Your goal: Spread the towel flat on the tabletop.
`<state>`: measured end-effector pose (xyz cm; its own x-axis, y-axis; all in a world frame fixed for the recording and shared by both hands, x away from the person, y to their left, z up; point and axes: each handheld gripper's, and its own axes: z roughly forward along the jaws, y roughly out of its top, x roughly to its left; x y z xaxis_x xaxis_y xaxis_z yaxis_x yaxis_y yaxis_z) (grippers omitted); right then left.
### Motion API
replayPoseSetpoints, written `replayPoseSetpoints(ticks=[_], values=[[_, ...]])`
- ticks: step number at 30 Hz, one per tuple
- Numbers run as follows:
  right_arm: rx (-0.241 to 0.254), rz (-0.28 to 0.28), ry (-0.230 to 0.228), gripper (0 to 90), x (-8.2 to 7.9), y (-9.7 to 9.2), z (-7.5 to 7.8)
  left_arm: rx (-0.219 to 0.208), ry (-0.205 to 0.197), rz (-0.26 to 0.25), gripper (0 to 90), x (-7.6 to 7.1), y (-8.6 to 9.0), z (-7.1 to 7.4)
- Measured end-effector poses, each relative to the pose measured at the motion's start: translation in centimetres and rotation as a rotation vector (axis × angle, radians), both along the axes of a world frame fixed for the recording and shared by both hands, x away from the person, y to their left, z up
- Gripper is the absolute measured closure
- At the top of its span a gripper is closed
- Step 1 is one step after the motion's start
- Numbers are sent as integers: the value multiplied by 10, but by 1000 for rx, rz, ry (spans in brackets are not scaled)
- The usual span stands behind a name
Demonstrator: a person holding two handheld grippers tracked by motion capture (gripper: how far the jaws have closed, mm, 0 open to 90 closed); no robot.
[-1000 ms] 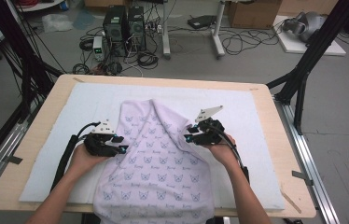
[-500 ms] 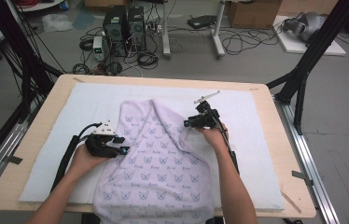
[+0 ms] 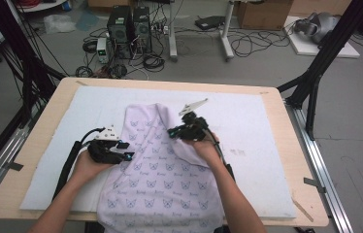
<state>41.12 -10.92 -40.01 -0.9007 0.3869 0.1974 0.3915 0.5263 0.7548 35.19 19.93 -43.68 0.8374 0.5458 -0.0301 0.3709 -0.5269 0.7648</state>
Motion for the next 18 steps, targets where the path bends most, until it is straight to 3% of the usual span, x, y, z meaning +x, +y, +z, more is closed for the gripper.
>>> replayPoseSetpoints(ticks=[2, 5, 8, 13, 16, 18], values=[[-28, 22, -36, 758, -7, 11, 4, -2, 2, -1, 525, -1, 0, -1], [-29, -44, -75, 712, -4, 5, 12, -9, -1, 5, 520, -1, 1, 0], [-26, -86, -50, 674, 0, 1, 9, -11, -6, 8, 516, 0, 1, 0], [-51, -53, 4, 627, -1, 24, -10, -7, -1, 10, 514, 0, 2, -1], [-144, -53, -4, 615, 0, 38, -22, -6, -2, 8, 513, 0, 2, -1], [-173, -61, 25, 661, 3, 39, -31, -3, -2, 4, 513, 0, 1, -1]])
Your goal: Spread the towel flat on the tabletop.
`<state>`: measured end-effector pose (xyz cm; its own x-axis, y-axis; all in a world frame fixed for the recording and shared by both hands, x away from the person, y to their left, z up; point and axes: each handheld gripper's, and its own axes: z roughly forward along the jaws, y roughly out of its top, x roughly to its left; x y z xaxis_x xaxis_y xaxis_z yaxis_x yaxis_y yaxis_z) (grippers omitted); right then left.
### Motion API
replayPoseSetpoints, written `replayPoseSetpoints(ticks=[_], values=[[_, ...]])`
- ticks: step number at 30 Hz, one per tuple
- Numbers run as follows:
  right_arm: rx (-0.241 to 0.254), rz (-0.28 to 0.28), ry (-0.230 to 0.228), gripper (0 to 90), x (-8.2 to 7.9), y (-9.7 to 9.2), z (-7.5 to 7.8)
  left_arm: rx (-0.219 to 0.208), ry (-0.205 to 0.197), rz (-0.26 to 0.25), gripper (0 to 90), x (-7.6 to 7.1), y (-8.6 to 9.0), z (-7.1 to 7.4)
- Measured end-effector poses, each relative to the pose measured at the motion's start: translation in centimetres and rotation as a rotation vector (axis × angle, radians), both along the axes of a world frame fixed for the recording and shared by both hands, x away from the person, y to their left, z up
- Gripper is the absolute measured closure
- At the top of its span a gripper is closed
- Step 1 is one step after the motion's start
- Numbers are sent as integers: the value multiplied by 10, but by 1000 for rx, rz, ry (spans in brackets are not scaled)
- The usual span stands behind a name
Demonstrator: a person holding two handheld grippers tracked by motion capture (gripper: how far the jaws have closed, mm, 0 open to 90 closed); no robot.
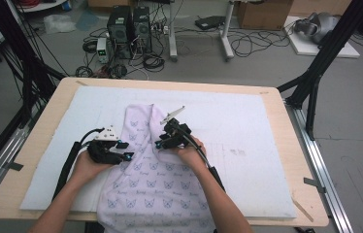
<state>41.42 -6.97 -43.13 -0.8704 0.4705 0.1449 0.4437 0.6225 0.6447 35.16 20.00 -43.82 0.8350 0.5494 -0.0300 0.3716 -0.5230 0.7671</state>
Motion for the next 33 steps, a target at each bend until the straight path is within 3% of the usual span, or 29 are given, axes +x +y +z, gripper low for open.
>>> replayPoseSetpoints(ticks=[2, 3, 5, 7, 8, 10, 11, 13, 14, 20, 23, 25, 28, 30, 32, 33], values=[[40, 12, 14, 825, 0, -4, -4, 0, 1, -1, 514, 0, -1, -1], [63, 38, 36, 852, 1, -6, -4, 2, 2, -1, 514, 0, -1, -1], [38, 68, 30, 863, 1, -11, 0, 5, 2, -2, 514, 0, 0, -1], [-20, 52, -30, 861, 1, -22, 14, 1, 3, -1, 513, 0, 0, -1], [-65, 12, -108, 854, 4, -33, 27, 3, 2, -2, 513, 0, 0, -1], [-217, -192, -360, 688, 14, -61, 58, 5, 2, 2, 513, -1, 0, 0], [-231, -265, -380, 670, 21, -77, 68, 3, 0, 2, 512, -1, 0, 0], [-113, -329, -283, 611, 30, -103, 71, -4, -8, 5, 512, -1, 1, 1], [-84, -326, -260, 603, 30, -109, 67, -6, -13, 8, 511, 0, 2, 1], [-6, -258, -125, 570, 22, -121, 25, -3, -3, 24, 505, 1, 3, 0], [-50, -255, -119, 571, 22, -124, 10, 6, -9, 23, 505, 1, 2, 0], [-60, -284, -130, 581, 25, -128, 5, 8, -3, 27, 505, 2, 2, -2], [-38, -340, -208, 633, 34, -138, 5, 13, -5, 21, 505, 2, 2, -2], [2, -382, -169, 626, 45, -144, 7, 12, -7, 23, 504, 2, 1, -2], [-23, -365, -138, 600, 57, -142, 5, 11, -8, 21, 504, 2, 1, -2], [-34, -350, -151, 606, 60, -141, 2, 9, -8, 24, 504, 2, 1, -2]])
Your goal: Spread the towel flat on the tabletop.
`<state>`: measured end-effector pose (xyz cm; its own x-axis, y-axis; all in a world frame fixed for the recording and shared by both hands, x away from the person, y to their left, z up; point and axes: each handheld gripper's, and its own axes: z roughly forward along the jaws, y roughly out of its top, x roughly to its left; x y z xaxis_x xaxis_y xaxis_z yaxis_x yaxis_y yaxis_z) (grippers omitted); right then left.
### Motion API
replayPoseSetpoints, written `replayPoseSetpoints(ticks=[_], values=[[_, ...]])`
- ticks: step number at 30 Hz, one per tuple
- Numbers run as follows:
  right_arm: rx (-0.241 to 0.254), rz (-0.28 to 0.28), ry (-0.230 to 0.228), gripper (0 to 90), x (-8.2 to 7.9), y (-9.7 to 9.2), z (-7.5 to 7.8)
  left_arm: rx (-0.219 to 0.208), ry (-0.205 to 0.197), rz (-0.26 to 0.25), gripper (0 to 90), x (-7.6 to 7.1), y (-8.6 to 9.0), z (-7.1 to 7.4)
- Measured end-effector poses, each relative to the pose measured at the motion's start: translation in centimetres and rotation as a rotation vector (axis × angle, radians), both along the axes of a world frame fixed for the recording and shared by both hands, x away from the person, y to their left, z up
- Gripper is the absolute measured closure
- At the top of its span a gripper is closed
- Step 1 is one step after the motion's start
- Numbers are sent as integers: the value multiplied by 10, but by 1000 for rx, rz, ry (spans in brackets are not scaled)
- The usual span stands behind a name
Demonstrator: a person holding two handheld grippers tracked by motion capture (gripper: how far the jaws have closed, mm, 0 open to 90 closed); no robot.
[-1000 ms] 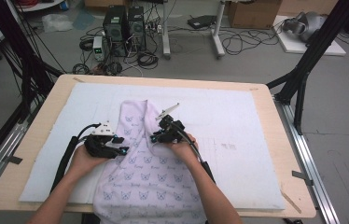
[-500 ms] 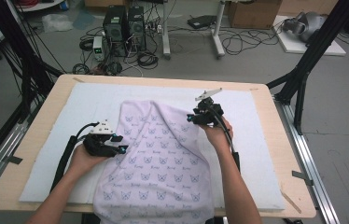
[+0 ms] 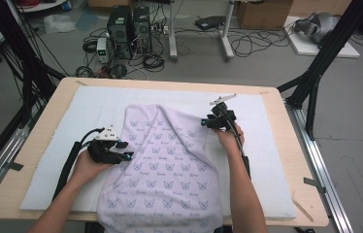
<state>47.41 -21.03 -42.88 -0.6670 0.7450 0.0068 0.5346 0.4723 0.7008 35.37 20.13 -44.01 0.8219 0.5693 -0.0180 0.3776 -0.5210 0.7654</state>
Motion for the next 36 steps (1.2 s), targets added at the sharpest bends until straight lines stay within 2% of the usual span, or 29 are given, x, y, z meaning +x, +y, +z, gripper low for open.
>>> replayPoseSetpoints(ticks=[1, 2, 3, 4, 6, 8, 9, 11, 12, 13, 14, 15, 16, 17, 18, 19, 20, 21, 23, 26, 28, 33, 36], values=[[-11, 7, 3, 604, 2, 1, -3, -5, 1, 3, 504, 0, 0, 0], [-11, 9, 49, 603, 7, 2, -7, -6, 2, 3, 504, 0, 1, 0], [9, 4, 72, 647, 10, 1, -9, -10, 2, 5, 504, 0, 1, 0], [32, 19, 85, 797, 10, 0, -7, -8, 2, 3, 504, 0, 2, 1], [27, 60, 70, 849, 9, 2, -2, -9, -1, 1, 505, 0, 2, 1], [63, 111, 69, 851, 5, 10, 4, -11, -4, 1, 505, 0, 1, 1], [66, 149, 68, 855, 2, 17, 7, -12, -3, -1, 505, 0, 1, 1], [-1, 218, 49, 857, -4, 30, 11, -6, -4, -1, 504, -1, 1, 1], [-25, 225, 40, 858, -6, 33, 13, -10, -4, 0, 505, -1, 0, 2], [-53, 205, 29, 860, -5, 32, 16, -8, -5, 0, 504, -2, 0, 2], [-119, 173, -19, 861, -3, 28, 22, -6, -12, 1, 505, -2, 0, 3], [-201, 113, -87, 857, -1, 23, 30, -4, -15, 1, 505, -2, 0, 3], [-239, 27, -131, 848, 4, 15, 38, -4, -14, 5, 504, -2, 0, 2], [-218, -36, -160, 824, 9, 4, 45, -5, -15, 8, 502, -2, 0, 2], [-189, -73, -169, 746, 13, -5, 49, -4, -15, 10, 501, -2, 0, 2], [-171, -91, -153, 717, 16, -10, 49, -7, -18, 13, 500, -2, 1, 2], [-166, -86, -120, 691, 19, -15, 48, -11, -19, 17, 497, -1, 2, 2], [-172, -81, -109, 664, 18, -18, 47, -15, -20, 24, 494, 0, 3, 2], [-81, -54, -71, 631, 13, -21, 42, -17, -16, 32, 486, 1, 4, 2], [-25, 4, -7, 601, 2, -19, 30, -8, -15, 34, 480, 1, 4, 1], [-18, 41, 21, 588, -7, -15, 23, -8, -21, 32, 481, -1, 3, 2], [41, 115, 33, 577, -37, -10, 11, 3, -18, 40, 500, 0, 7, 1], [18, 154, 53, 569, -51, -7, 1, 39, -14, 70, 513, 3, 10, -3]])
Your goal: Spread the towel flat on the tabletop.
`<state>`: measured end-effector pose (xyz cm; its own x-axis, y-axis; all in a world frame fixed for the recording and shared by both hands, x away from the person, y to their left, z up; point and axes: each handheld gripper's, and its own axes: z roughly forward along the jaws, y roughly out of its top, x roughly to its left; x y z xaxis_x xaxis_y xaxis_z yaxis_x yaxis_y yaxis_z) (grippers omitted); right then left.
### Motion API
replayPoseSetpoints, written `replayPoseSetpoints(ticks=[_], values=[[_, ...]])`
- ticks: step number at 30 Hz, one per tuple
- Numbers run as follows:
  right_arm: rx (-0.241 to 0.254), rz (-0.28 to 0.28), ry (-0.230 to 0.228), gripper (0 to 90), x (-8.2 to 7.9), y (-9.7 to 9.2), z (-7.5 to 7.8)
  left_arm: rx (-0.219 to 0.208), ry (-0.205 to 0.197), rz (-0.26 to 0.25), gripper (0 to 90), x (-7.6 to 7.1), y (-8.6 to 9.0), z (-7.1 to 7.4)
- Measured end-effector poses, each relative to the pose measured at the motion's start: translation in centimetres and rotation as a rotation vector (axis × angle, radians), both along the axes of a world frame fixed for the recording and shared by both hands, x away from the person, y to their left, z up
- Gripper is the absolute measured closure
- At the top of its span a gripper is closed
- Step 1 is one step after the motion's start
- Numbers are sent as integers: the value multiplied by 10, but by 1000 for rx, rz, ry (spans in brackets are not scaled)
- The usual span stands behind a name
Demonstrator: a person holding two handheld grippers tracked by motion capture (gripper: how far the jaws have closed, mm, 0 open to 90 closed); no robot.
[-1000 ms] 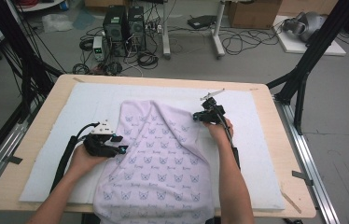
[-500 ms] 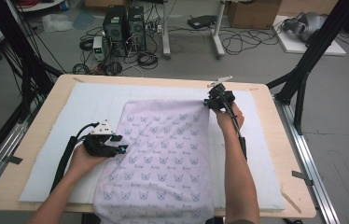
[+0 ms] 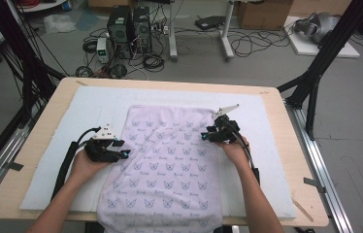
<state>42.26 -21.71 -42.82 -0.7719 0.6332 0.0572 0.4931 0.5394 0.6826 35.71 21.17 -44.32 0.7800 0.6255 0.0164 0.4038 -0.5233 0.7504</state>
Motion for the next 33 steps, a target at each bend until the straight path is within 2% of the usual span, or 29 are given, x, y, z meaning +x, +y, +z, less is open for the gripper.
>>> replayPoseSetpoints(ticks=[2, 3, 4, 6, 8, 9, 10, 13, 17, 19, 20, 21, 24, 27, 30, 33], values=[[0, 9, 9, 568, -7, 1, -6, -4, -2, 13, 533, 1, 2, 0], [-10, 14, 9, 566, -10, 1, -9, 12, -14, 26, 542, 1, 2, 0], [-3, 7, -10, 568, -13, 0, -11, 13, -11, 32, 536, 2, 3, 0], [5, -1, -17, 569, -17, -4, -12, 15, -9, 39, 533, 2, 4, 0], [-8, 2, -28, 569, -23, -9, -12, 25, -17, 53, 534, 1, 4, 1], [-12, -6, -19, 569, -26, -12, -11, 29, -17, 53, 535, 2, 5, 1], [-19, -8, -34, 569, -28, -16, -11, 22, -15, 58, 535, 2, 5, 0], [11, -17, -27, 558, -37, -23, -11, 23, -18, 65, 547, 3, 6, 0], [61, 39, -32, 539, -55, -19, -9, 15, -13, 59, 565, 4, 6, 0], [43, 73, -25, 531, -62, -14, -11, 16, -13, 64, 567, 4, 6, 0], [10, 82, -20, 521, -65, -11, -14, 16, -14, 66, 566, 4, 6, 0], [-3, 81, -43, 526, -67, -10, -14, 22, -17, 71, 566, 4, 6, 0], [-7, 79, -53, 556, -74, -13, -14, 30, -28, 80, 565, 5, 6, 0], [11, 65, -53, 559, -81, -22, -15, 31, -28, 81, 563, 5, 6, 0], [3, 63, -49, 527, -87, -23, -13, 34, -31, 81, 560, 4, 7, 1], [46, 66, -74, 479, -88, -22, -9, 10, -23, 65, 548, 3, 9, 3]])
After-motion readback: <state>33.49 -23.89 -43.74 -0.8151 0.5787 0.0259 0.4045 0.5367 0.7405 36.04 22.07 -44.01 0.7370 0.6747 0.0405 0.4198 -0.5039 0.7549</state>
